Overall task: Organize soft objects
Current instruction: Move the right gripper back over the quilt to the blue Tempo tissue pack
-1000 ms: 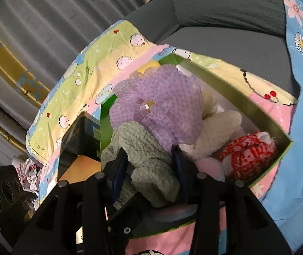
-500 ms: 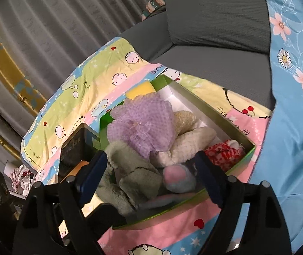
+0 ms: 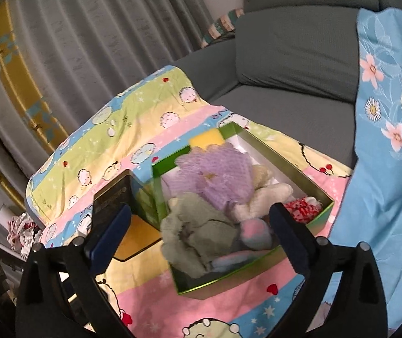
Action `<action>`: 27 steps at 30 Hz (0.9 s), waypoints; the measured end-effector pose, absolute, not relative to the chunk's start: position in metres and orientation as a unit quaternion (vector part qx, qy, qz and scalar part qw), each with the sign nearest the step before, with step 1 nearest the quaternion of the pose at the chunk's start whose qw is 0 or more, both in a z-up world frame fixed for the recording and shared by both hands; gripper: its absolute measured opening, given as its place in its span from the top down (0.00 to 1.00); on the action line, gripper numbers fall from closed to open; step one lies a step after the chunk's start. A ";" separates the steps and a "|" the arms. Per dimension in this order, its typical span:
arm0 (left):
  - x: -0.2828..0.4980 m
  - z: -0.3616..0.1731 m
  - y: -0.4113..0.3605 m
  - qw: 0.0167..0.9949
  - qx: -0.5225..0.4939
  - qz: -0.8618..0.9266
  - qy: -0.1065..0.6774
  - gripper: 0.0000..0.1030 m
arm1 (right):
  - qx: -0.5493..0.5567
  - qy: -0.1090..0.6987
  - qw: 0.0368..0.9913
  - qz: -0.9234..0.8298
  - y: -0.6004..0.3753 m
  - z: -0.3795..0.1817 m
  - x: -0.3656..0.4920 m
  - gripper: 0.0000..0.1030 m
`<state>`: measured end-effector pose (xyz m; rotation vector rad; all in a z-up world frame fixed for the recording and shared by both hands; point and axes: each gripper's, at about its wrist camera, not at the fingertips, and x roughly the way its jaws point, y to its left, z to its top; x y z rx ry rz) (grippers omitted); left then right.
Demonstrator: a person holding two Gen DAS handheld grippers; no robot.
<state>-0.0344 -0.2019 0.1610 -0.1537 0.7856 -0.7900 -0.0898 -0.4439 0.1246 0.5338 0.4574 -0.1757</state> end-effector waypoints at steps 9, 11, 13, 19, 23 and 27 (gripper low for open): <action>-0.039 0.149 -0.105 0.880 -0.096 -0.274 0.376 0.19 | 0.203 0.224 0.952 -0.040 -0.395 0.139 -0.086 0.02; -0.039 0.142 -0.084 0.883 -0.099 -0.247 0.387 0.11 | 0.189 0.224 0.956 -0.029 -0.384 0.141 -0.085 0.02; -0.039 0.135 -0.063 0.892 -0.108 -0.212 0.386 0.01 | 0.176 0.225 0.958 -0.015 -0.372 0.143 -0.084 0.02; -0.040 0.111 -0.013 0.899 -0.130 -0.169 0.384 0.01 | 0.145 0.237 0.960 0.044 -0.329 0.143 -0.069 0.01; -0.035 0.093 0.018 0.898 -0.151 -0.121 0.395 0.01 | 0.161 0.263 0.947 0.095 -0.296 0.137 -0.049 0.02; -0.029 0.082 0.045 0.895 -0.171 -0.098 0.401 0.01 | 0.156 0.317 0.926 0.135 -0.247 0.130 -0.011 0.15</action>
